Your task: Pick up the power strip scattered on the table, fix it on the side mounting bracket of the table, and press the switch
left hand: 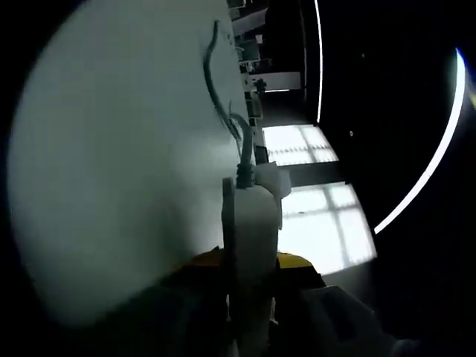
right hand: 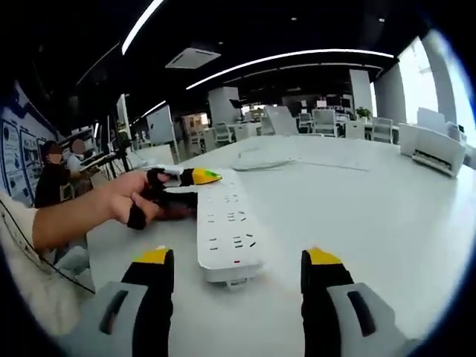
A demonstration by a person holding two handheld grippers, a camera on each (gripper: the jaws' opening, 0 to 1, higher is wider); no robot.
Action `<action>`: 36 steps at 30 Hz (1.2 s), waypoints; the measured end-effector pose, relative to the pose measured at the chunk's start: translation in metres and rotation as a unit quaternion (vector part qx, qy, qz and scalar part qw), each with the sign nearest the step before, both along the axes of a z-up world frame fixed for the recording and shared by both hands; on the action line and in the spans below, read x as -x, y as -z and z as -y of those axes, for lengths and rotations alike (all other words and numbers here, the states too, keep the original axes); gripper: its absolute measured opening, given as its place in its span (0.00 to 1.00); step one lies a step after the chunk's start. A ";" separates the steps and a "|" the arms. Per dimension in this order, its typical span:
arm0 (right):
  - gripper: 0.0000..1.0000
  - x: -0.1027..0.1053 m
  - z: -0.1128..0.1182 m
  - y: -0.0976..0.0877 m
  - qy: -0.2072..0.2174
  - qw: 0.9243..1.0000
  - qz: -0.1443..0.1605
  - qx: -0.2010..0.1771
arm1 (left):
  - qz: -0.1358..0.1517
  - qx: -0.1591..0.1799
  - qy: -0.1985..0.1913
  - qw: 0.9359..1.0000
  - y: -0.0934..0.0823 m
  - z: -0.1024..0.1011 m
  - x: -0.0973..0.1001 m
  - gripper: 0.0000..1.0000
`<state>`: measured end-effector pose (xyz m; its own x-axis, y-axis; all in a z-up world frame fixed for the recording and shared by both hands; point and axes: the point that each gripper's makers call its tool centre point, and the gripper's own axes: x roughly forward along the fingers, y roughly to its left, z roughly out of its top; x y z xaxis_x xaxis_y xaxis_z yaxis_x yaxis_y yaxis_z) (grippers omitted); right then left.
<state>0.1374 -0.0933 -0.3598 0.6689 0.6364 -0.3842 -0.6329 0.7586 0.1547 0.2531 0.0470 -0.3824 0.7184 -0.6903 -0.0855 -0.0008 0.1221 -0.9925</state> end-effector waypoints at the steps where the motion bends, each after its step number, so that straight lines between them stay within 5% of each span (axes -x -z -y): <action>1: 0.65 0.004 -0.001 -0.001 0.000 1.000 0.002 -0.003 | 0.000 0.008 0.001 1.000 -0.002 -0.002 -0.001 0.26; 26: 0.65 0.033 -0.033 -0.044 -0.046 0.994 0.077 -0.059 | 0.020 0.030 0.037 0.999 -0.042 -0.063 0.002 0.26; 32: 0.66 0.035 -0.040 -0.048 -0.048 0.993 0.087 -0.061 | 0.038 0.015 0.047 0.998 -0.051 -0.083 0.004 0.26; 36: 0.65 0.035 -0.043 -0.047 -0.043 0.992 0.089 -0.076 | 0.045 0.035 0.053 0.997 -0.051 -0.087 0.002 0.26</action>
<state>0.1024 -0.0502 -0.3129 0.6575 0.7362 -0.1604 -0.7223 0.6764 0.1440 0.2508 0.1341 -0.3312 0.6439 -0.7647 0.0262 0.0970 0.0475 -0.9941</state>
